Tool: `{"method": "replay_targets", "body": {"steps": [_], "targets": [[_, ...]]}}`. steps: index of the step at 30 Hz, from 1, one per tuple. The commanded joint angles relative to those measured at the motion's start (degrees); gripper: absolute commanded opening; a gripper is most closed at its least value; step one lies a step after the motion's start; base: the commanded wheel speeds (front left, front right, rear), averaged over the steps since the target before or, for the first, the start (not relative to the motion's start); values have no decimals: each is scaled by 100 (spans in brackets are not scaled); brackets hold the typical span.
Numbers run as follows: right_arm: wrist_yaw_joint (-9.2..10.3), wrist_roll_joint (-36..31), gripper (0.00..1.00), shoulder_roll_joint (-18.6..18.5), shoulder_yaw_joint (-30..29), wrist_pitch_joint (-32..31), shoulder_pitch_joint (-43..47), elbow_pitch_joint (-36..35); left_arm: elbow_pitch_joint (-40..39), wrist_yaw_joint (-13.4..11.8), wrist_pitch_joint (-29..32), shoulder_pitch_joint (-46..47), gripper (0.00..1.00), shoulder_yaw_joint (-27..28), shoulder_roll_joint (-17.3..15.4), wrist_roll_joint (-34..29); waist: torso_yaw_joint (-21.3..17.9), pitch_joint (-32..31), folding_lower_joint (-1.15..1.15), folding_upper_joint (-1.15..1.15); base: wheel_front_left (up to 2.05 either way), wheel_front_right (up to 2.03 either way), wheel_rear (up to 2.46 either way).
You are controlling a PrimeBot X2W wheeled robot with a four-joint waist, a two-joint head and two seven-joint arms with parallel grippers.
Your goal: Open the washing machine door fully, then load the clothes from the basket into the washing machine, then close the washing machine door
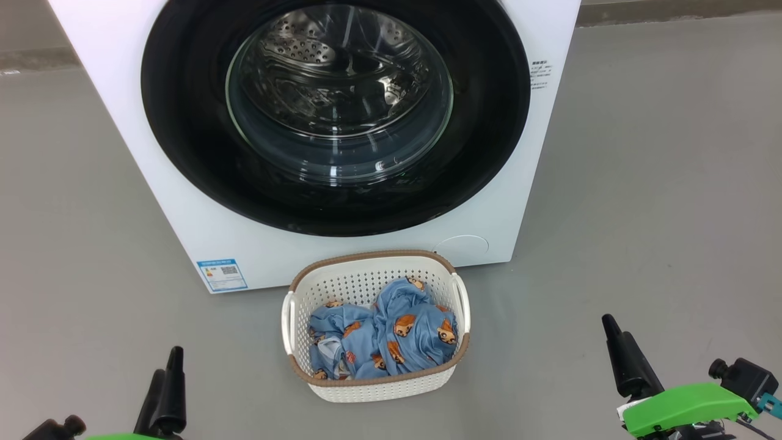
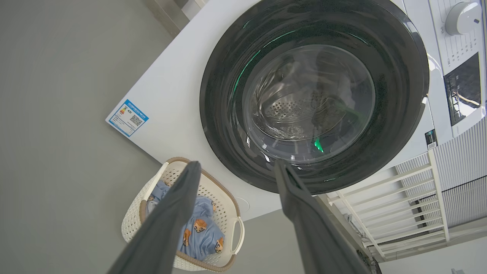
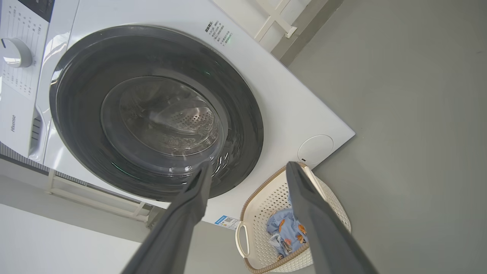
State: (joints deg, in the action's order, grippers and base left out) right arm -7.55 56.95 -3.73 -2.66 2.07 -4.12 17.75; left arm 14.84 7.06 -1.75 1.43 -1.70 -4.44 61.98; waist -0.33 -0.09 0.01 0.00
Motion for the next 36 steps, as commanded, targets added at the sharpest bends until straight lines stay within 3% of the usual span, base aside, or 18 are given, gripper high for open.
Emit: {"method": "replay_targets", "body": {"steps": [1, 36], "targets": [[3, -212, 100, -67, 83, 74, -301, -148, -188, 18, -85, 232, 100, 59, -152, -210, 3, 1, -1, 0, 0, 0, 0], [4, -2496, 100, -175, 294, 644, -594, -127, -374, 30, -665, 295, 100, -209, -463, -2378, 6, -6, -1, 0, 0, 0, 0]]}}
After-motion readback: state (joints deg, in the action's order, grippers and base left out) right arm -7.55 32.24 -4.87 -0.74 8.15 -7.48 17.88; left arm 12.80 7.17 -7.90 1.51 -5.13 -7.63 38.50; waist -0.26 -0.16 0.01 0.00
